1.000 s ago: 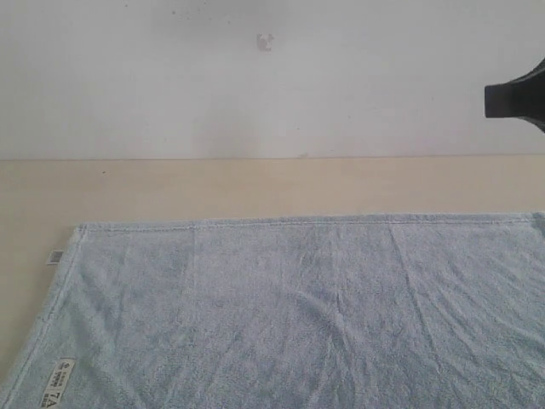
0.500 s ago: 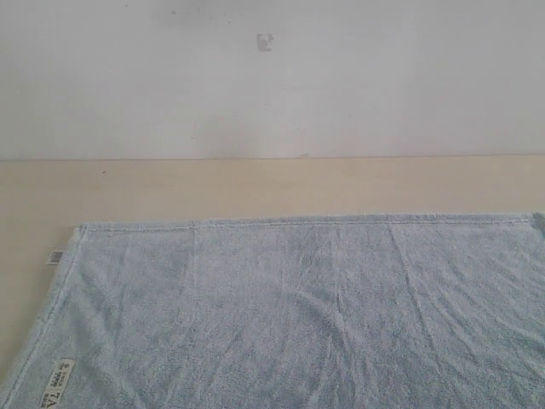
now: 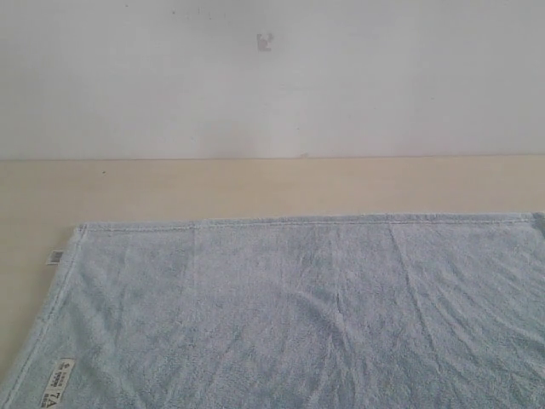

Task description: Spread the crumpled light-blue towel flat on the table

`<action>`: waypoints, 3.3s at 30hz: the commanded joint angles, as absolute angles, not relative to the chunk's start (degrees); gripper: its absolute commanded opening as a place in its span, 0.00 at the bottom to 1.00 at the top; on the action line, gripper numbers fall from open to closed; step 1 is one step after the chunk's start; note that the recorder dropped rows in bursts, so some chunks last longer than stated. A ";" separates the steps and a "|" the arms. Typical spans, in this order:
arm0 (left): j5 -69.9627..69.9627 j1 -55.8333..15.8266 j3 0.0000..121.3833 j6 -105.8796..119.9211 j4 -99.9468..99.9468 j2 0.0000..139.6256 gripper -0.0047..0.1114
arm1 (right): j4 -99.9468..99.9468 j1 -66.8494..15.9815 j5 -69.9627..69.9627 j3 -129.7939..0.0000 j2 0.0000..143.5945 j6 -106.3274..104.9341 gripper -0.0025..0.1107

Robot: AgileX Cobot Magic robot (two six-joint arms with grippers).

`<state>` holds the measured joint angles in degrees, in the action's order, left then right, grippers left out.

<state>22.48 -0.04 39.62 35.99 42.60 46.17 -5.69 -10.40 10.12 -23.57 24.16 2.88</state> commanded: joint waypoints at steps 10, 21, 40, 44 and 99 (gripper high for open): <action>22.30 -0.57 39.41 35.60 43.08 45.72 0.08 | 5.65 -4.96 1.88 0.00 0.72 18.24 0.02; 22.30 -0.57 39.41 35.60 43.08 45.72 0.08 | 5.11 -5.06 7.12 0.00 0.00 8.20 0.02; 22.59 -0.57 39.41 35.60 43.08 45.72 0.08 | 4.68 -5.06 6.98 0.00 0.00 8.58 0.02; 22.37 -0.57 39.41 35.60 43.08 45.72 0.08 | 4.68 -5.06 6.98 0.00 0.00 8.58 0.02; 7.12 -0.46 0.00 4.32 12.14 0.00 0.08 | 4.68 -5.06 6.88 0.00 0.00 8.58 0.02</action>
